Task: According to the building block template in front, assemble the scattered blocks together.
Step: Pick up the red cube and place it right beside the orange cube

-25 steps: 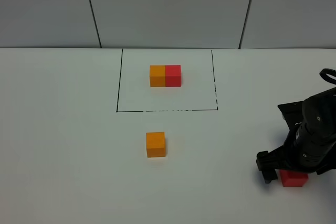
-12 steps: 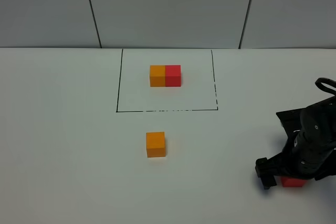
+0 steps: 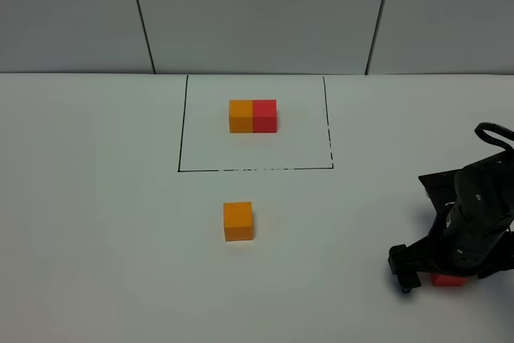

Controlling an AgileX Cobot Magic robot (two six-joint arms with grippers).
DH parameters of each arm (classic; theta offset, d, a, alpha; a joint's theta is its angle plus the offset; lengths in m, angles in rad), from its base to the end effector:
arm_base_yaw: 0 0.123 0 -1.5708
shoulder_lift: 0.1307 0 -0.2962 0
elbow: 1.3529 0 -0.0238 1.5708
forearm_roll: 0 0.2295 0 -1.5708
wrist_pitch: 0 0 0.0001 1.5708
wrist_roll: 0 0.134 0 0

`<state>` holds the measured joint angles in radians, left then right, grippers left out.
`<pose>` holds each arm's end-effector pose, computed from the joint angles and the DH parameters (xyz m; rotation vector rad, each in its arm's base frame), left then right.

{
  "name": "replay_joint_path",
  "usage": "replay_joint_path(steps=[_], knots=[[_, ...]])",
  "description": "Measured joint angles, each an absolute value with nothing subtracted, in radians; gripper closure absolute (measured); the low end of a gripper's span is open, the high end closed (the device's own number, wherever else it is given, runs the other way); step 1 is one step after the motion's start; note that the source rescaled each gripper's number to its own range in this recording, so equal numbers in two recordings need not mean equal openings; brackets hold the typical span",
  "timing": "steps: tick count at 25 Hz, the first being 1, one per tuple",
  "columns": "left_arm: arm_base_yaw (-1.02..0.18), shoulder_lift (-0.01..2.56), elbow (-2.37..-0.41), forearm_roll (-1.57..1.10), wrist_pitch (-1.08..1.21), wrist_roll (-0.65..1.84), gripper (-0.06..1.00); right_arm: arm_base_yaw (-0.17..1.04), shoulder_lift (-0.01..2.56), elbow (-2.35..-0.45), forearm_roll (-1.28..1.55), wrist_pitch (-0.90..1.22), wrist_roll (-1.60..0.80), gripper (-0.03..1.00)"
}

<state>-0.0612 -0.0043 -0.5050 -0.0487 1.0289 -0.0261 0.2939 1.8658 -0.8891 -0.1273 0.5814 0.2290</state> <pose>0.0039 -0.0058 0.2528 0.0368 2.0038 -0.1138 0.2890 0.0777 0.0965 -0.2536 3.0144 -0.0709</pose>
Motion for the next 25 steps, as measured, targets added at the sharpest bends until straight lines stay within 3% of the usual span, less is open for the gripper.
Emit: replay_joint_path(steps=[2,6,13,14,25], knots=[[-0.061,-0.004,-0.505,-0.049,1.029,-0.026,0.11,0.294,1.867,-0.889,-0.126,0.581,0.228,0.09],[-0.061,-0.004,-0.505,-0.049,1.029,-0.026,0.11,0.295,1.870,-0.889,-0.106,0.579,0.228,0.31],[-0.061,-0.004,-0.505,-0.049,1.029,-0.026,0.11,0.295,1.872,-0.889,-0.112,0.565,0.229,0.93],[-0.061,-0.004,-0.505,-0.049,1.029,-0.026,0.11,0.295,1.872,-0.889,-0.113,0.565,0.229,0.96],[-0.061,-0.004,-0.505,-0.049,1.029,-0.026,0.11,0.295,1.863,-0.891,-0.221,0.584,0.207,0.96]])
